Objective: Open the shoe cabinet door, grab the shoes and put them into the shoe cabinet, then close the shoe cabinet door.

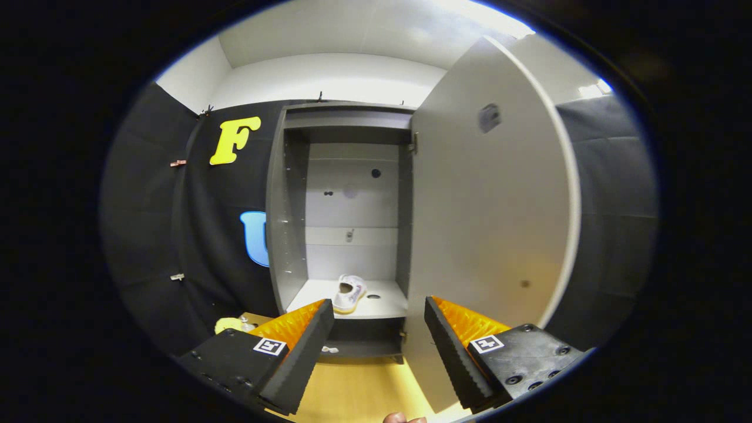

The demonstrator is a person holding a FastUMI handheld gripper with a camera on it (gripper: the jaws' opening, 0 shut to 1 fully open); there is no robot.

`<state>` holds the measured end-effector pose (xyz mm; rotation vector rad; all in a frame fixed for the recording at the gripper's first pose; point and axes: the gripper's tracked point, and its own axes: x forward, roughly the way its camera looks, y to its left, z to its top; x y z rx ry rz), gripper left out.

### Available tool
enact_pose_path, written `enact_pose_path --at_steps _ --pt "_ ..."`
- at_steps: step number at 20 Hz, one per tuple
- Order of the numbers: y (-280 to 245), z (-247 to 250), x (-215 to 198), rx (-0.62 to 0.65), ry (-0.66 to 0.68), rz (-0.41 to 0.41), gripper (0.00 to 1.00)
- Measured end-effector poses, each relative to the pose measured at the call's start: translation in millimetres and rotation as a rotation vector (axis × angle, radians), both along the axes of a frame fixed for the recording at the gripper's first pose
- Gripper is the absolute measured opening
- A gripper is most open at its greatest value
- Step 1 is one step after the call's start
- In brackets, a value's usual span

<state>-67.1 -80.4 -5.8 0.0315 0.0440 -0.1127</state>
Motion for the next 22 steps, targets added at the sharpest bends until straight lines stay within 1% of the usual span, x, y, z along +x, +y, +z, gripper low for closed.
enact_pose_path --at_steps 2,6,8,9,11,13,16,18,20,22 --pt "-33 1 -27 -0.014 -0.009 -0.061 0.98" --pt "-123 7 -62 0.016 -0.019 -0.238 0.98" --pt "-165 -4 -57 0.022 0.007 -0.316 0.98" --pt "-179 -9 -48 0.037 0.021 -0.332 0.98" --pt "-201 -16 -32 0.078 0.042 -0.342 0.98" --pt "-217 -26 -13 0.088 0.063 -0.344 0.98" --pt "-219 -46 12 0.100 0.115 -0.303 0.98" --pt "-224 -48 18 0.092 0.117 -0.309 0.97" --pt "-225 -50 20 0.127 0.115 -0.303 0.96" --pt "-220 -49 22 0.124 0.116 -0.299 0.97"
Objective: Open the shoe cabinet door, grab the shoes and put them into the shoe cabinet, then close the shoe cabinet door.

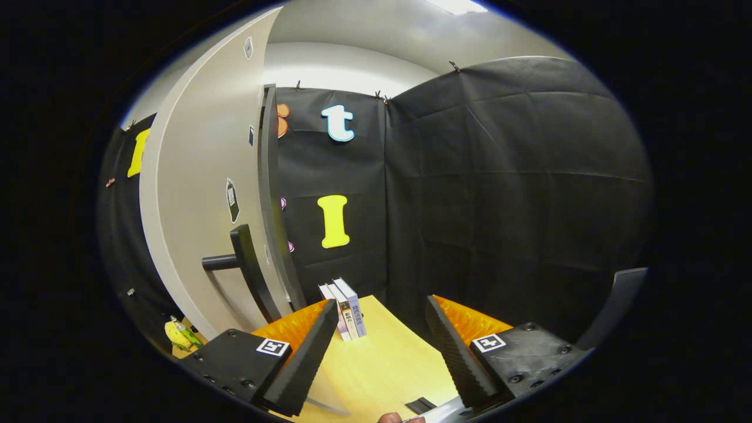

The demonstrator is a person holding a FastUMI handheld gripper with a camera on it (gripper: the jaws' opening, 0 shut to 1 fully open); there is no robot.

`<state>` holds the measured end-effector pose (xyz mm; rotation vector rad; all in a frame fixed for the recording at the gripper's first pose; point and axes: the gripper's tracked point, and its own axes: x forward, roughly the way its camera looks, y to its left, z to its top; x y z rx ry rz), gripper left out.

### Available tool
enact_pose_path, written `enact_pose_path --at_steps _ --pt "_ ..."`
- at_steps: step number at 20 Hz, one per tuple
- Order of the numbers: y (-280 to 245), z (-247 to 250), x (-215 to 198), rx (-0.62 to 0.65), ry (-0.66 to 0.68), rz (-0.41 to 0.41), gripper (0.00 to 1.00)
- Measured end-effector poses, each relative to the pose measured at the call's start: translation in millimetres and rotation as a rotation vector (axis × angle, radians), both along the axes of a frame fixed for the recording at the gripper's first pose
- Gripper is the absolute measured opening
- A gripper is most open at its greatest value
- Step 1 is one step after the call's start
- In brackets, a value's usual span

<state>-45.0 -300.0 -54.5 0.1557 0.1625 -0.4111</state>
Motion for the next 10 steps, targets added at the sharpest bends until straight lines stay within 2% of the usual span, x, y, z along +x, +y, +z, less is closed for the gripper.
enact_pose_path --at_steps 10 --pt "81 3 -5 0.015 -0.004 0.125 0.97"
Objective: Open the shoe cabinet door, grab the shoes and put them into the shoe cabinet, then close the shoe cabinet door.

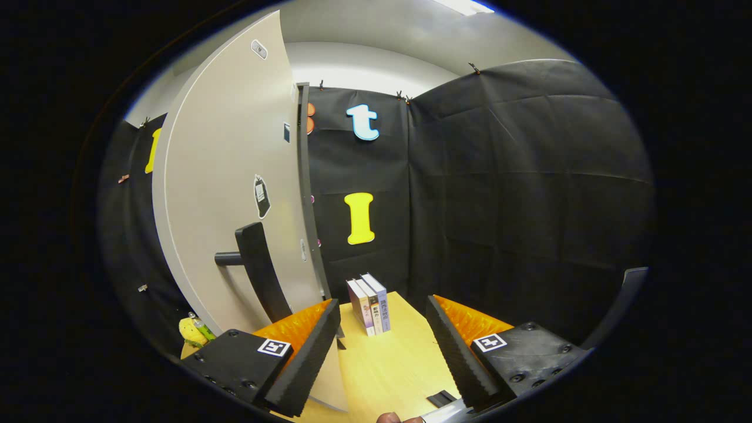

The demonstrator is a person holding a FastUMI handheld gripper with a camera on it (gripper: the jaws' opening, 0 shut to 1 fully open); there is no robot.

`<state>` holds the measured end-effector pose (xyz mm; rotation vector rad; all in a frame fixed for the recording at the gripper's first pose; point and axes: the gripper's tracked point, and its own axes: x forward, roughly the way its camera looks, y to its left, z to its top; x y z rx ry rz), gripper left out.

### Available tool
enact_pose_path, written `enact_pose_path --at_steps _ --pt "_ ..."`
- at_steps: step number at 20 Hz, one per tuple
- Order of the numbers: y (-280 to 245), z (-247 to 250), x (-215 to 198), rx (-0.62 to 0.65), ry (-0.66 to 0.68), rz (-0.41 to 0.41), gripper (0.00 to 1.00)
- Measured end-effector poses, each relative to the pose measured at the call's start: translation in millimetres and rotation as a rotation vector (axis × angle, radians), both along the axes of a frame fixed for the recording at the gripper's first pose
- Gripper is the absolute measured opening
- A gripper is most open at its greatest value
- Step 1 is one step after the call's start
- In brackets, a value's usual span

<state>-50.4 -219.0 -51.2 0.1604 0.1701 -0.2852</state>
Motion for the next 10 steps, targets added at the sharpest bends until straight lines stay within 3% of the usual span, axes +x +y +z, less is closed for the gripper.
enact_pose_path --at_steps 10 --pt "123 0 37 0.029 -0.004 0.235 0.97"
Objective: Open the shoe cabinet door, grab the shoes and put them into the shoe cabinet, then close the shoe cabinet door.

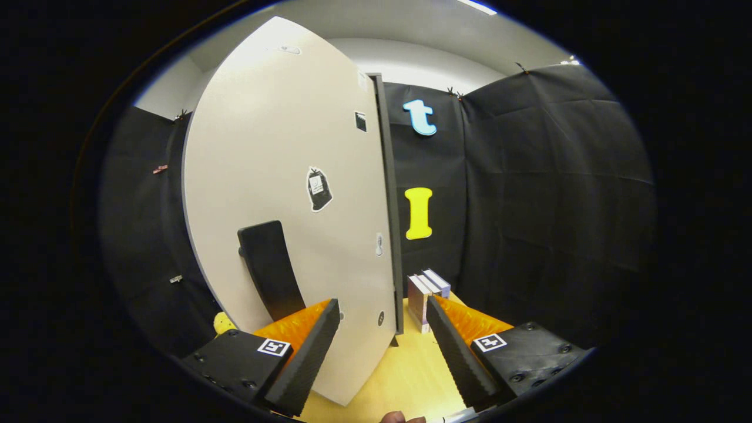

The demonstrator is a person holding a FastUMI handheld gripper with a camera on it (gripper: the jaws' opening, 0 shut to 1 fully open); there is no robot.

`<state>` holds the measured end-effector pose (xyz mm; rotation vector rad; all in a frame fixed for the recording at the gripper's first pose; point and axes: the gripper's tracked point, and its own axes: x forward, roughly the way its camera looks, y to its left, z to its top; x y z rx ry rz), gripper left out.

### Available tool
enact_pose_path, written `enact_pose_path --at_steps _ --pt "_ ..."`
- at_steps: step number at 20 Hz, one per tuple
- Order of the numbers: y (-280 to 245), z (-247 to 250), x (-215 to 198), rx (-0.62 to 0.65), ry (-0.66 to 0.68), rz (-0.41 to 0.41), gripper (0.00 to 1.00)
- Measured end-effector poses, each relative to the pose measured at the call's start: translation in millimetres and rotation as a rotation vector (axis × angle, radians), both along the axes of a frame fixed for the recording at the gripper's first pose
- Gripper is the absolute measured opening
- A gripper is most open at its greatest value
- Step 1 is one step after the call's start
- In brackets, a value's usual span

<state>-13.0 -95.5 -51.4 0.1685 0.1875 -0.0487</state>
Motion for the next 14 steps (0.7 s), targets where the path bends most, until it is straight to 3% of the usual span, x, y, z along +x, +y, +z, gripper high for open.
enact_pose_path --at_steps 5,14 --pt "52 2 8 0.010 0.005 0.121 0.98" --pt "67 20 9 -0.014 -0.043 0.138 0.98"
